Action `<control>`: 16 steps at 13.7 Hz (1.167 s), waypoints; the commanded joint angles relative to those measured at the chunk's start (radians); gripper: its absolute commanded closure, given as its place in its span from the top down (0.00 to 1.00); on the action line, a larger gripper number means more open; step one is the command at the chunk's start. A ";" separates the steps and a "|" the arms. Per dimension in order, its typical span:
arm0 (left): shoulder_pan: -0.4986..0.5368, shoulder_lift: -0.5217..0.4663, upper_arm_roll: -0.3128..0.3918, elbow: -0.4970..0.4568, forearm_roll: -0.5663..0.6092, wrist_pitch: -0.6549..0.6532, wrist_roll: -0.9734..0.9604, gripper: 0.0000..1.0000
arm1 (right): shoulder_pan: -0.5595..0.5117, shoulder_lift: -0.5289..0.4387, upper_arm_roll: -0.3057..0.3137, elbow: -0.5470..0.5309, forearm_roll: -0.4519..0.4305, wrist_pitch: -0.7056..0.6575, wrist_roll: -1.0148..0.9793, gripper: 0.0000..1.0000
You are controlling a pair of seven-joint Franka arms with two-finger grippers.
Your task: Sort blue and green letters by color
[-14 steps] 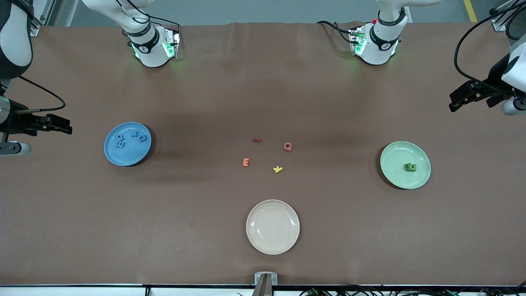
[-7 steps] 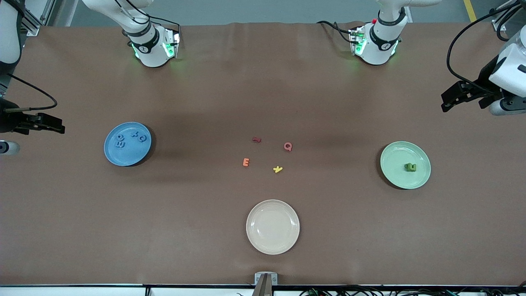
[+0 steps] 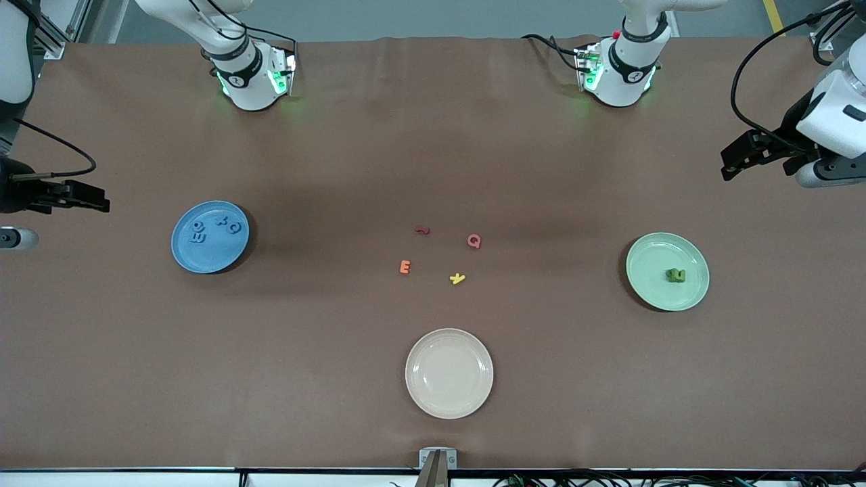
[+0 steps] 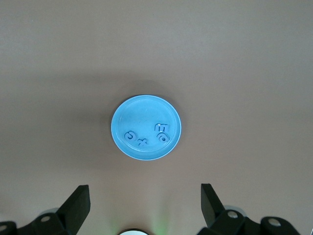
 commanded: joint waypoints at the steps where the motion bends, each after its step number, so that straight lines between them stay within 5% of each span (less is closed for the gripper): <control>1: 0.010 -0.027 -0.005 -0.012 -0.014 -0.015 0.013 1.00 | -0.060 -0.081 0.056 -0.082 0.005 0.026 -0.003 1.00; 5: 0.010 -0.027 -0.003 -0.004 -0.014 -0.025 0.014 1.00 | -0.110 -0.139 0.109 -0.124 0.005 0.034 -0.004 1.00; 16: 0.000 0.012 -0.008 0.059 0.000 -0.025 0.018 1.00 | -0.101 -0.239 0.111 -0.141 0.010 -0.002 -0.007 1.00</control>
